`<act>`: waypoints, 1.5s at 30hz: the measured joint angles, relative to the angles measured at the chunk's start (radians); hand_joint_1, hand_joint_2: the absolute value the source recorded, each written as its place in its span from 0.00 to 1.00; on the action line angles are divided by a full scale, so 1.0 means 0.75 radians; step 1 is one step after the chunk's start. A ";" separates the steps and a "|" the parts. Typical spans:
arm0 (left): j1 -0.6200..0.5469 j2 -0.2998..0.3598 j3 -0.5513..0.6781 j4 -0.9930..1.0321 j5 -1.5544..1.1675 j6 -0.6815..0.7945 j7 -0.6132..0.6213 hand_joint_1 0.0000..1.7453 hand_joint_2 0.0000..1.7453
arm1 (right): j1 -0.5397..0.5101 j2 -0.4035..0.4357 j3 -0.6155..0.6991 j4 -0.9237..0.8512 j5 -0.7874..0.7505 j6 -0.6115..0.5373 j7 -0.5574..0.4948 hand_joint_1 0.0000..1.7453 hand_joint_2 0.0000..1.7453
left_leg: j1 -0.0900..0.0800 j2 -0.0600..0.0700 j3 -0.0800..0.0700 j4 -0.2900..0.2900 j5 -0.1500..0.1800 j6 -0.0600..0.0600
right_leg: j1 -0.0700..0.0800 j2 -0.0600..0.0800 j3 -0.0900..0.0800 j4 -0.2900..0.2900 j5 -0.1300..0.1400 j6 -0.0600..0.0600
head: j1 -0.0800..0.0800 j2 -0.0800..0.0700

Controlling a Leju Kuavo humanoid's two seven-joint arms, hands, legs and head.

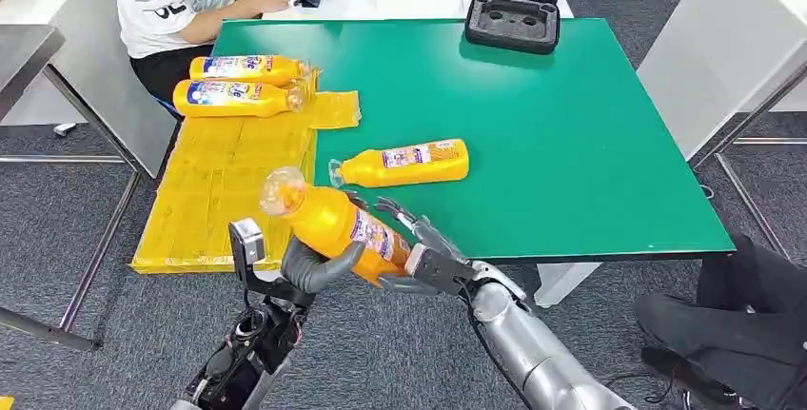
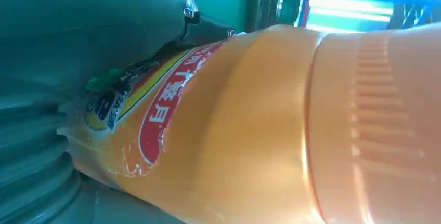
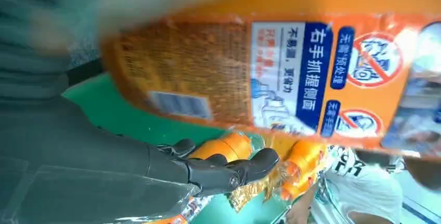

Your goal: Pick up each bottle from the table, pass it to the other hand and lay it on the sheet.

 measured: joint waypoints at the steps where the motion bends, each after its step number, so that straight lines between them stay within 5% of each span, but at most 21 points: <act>1: 0.001 0.003 0.006 -0.006 -0.012 0.024 -0.006 1.00 1.00 | 0.000 -0.001 -0.006 -0.009 -0.003 0.007 0.000 0.00 0.00 | 0.000 0.000 0.000 0.000 0.000 0.000 | 0.000 0.000 0.000 0.000 0.000 0.000 | 0.000 0.000; 12: -0.049 0.079 0.191 -0.065 -0.313 0.499 -0.065 1.00 1.00 | 0.022 -0.014 -0.044 -0.143 -0.097 0.088 0.000 0.00 0.00 | 0.000 0.000 0.000 0.000 0.000 0.000 | 0.000 0.000 0.000 0.000 0.000 0.000 | 0.000 0.000; 15: -0.081 0.106 0.254 -0.065 -0.360 0.540 -0.065 0.92 1.00 | 0.027 -0.016 -0.051 -0.169 -0.109 0.089 0.000 0.00 0.00 | 0.000 0.000 0.000 0.000 0.000 0.000 | 0.000 0.000 0.000 0.000 0.000 0.000 | 0.000 0.000; 26: -0.231 0.208 0.317 -0.001 -0.803 0.678 0.059 1.00 1.00 | 0.036 -0.007 -0.090 -0.223 -0.154 0.059 0.000 0.00 0.00 | 0.000 0.000 0.000 0.000 0.001 0.000 | 0.000 0.000 0.000 0.000 0.000 0.000 | 0.001 0.000; 27: -0.254 0.216 0.317 0.028 -0.841 0.681 0.083 0.99 1.00 | 0.038 0.000 -0.105 -0.226 -0.174 0.054 0.000 0.00 1.00 | 0.000 0.000 0.000 0.000 0.001 0.000 | 0.000 0.000 -0.001 0.000 0.000 0.000 | 0.000 0.000; 41: -0.496 0.307 0.280 0.385 -1.101 0.736 0.231 1.00 1.00 | 0.070 0.038 -0.242 -0.233 -0.219 -0.006 0.001 0.00 1.00 | 0.000 0.000 0.000 0.000 0.001 -0.001 | 0.000 0.000 -0.001 0.001 0.000 0.000 | 0.000 0.000; 45: -0.556 0.318 0.213 0.464 -1.338 0.748 0.397 1.00 1.00 | 0.075 0.045 -0.253 -0.233 -0.201 -0.008 0.001 0.00 1.00 | 0.000 0.000 0.000 0.000 0.001 -0.001 | 0.000 0.000 0.000 0.001 0.000 0.000 | 0.001 0.000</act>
